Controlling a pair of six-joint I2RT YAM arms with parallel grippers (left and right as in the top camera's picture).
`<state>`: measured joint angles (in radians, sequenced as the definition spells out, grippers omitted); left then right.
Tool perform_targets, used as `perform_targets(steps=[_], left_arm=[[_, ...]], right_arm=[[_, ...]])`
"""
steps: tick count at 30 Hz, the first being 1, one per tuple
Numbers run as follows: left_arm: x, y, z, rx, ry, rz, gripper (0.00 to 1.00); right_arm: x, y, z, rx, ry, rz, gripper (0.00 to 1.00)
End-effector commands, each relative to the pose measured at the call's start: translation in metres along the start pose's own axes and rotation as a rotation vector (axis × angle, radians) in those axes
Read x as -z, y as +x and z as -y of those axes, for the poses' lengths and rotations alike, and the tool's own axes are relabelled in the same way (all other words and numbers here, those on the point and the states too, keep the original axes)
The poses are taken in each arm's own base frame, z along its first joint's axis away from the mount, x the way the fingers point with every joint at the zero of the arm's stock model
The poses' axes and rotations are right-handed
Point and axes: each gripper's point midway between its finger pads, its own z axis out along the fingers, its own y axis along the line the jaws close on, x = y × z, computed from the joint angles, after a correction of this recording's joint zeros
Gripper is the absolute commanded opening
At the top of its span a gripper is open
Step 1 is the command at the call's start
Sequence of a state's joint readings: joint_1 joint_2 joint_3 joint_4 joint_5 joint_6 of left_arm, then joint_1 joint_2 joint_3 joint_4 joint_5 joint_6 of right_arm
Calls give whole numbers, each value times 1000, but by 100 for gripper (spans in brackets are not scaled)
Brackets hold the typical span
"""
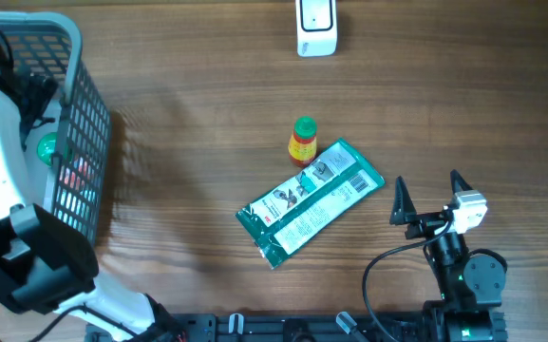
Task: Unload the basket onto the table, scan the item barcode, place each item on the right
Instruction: 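Set the sauce bottle upright beside the packet and return to basket, then grasp the green-capped Knorr jar in the basket with the left gripper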
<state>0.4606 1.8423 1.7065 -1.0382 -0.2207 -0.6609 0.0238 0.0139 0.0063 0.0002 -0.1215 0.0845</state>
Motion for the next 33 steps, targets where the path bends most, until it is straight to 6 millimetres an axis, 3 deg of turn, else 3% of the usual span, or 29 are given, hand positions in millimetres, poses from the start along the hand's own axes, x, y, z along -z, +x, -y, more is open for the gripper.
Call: perform_targets(steps=[1,9,15,33], left_arm=[[-16,-1,-8,102,-19,-41,100],[-46,13,-3,117,-17,-130,100],[-65,32,-13,118,-85,-203,100],[-91,61,-29,101,-154,-281,100]], right_arm=[[0,-2,2,7,13,8,100],[0,-2,2,7,14,8,100],[0,-2,2,7,14,8,100],[0,-2,2,7,14,8,100]])
